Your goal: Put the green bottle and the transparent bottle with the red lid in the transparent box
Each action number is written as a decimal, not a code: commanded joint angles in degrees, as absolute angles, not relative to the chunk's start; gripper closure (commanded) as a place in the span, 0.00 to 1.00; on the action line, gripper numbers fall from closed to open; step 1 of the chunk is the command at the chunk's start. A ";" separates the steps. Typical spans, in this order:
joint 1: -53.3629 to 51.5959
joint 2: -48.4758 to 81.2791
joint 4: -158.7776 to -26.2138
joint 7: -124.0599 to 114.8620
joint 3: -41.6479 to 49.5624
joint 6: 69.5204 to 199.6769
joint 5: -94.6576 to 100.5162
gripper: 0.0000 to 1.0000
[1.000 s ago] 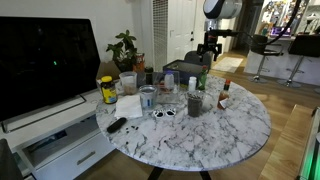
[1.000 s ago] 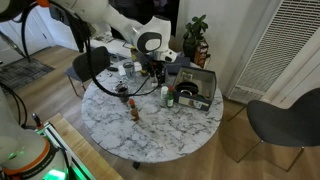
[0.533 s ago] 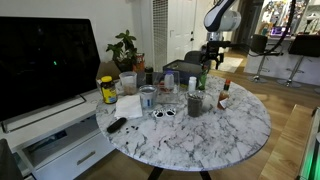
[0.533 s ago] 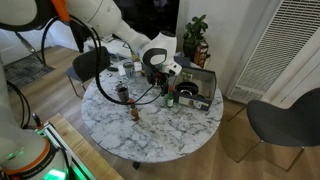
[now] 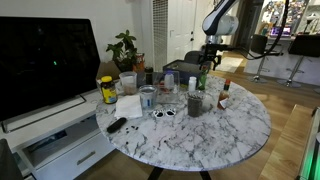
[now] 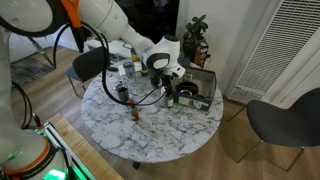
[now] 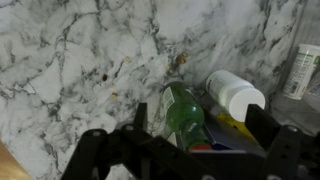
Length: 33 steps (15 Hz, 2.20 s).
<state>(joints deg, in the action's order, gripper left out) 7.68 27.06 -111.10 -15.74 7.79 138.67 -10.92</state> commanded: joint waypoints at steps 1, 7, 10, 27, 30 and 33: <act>8.11 29.55 -108.22 -16.36 8.12 137.92 -11.22 0.00; 7.81 31.63 -104.46 -16.68 8.82 135.74 -9.95 0.56; 7.81 32.59 -102.83 -16.57 8.90 134.59 -9.72 0.74; 7.86 37.27 -97.47 -16.25 9.10 129.71 -8.49 0.75; 7.88 37.19 -97.30 -16.25 9.43 129.72 -8.28 0.90; 7.11 35.48 -98.16 -16.38 10.44 128.65 -6.14 0.93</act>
